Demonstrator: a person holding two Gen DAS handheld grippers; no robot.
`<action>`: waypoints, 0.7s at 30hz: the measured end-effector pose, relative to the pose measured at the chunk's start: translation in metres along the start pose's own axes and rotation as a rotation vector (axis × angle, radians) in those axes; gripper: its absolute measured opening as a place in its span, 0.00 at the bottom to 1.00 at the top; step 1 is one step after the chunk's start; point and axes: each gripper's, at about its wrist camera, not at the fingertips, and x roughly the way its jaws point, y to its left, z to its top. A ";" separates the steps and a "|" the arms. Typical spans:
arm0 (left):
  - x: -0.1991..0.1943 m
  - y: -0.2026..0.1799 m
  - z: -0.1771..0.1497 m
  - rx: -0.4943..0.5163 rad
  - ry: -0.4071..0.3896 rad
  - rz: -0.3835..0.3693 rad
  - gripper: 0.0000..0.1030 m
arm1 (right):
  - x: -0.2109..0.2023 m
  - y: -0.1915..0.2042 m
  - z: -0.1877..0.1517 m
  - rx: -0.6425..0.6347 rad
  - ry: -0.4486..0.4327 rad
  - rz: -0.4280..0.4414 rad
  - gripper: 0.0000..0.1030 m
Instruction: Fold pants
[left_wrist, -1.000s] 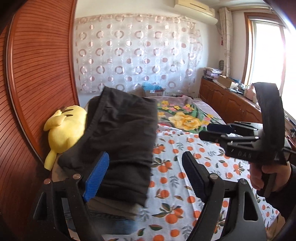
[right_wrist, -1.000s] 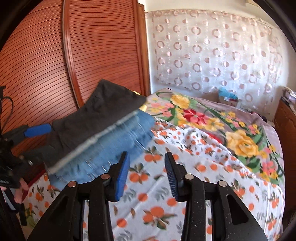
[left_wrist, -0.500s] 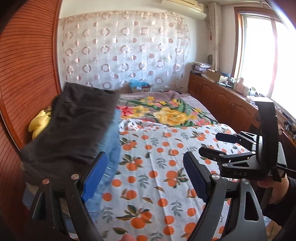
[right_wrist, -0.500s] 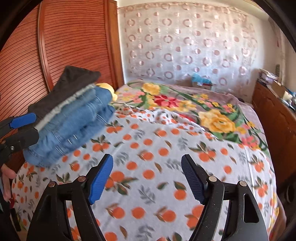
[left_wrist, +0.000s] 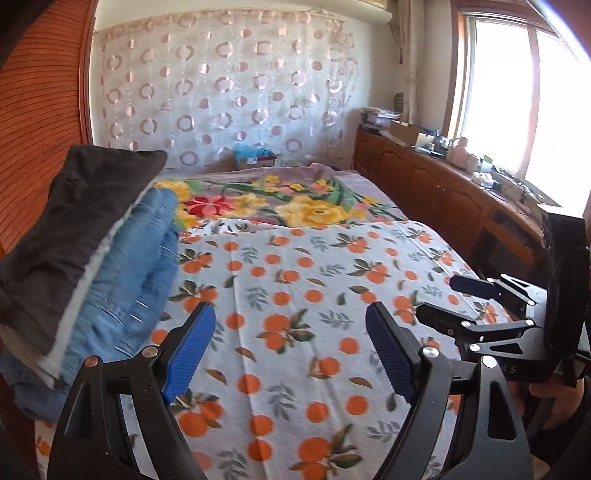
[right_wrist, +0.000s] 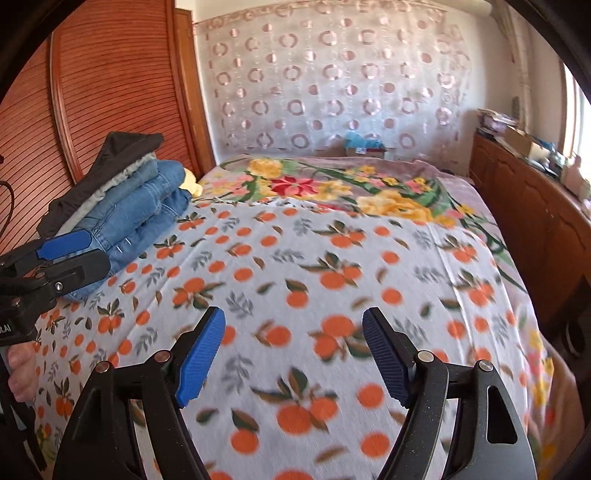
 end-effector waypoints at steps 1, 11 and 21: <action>-0.002 -0.003 -0.001 0.006 -0.004 0.001 0.82 | -0.003 0.000 -0.003 0.010 0.001 -0.005 0.76; -0.042 -0.023 -0.028 0.013 0.003 0.016 0.82 | -0.043 0.013 -0.029 0.044 -0.020 -0.049 0.76; -0.097 -0.023 -0.027 0.029 -0.051 0.044 0.82 | -0.088 0.033 -0.040 0.030 -0.089 -0.054 0.76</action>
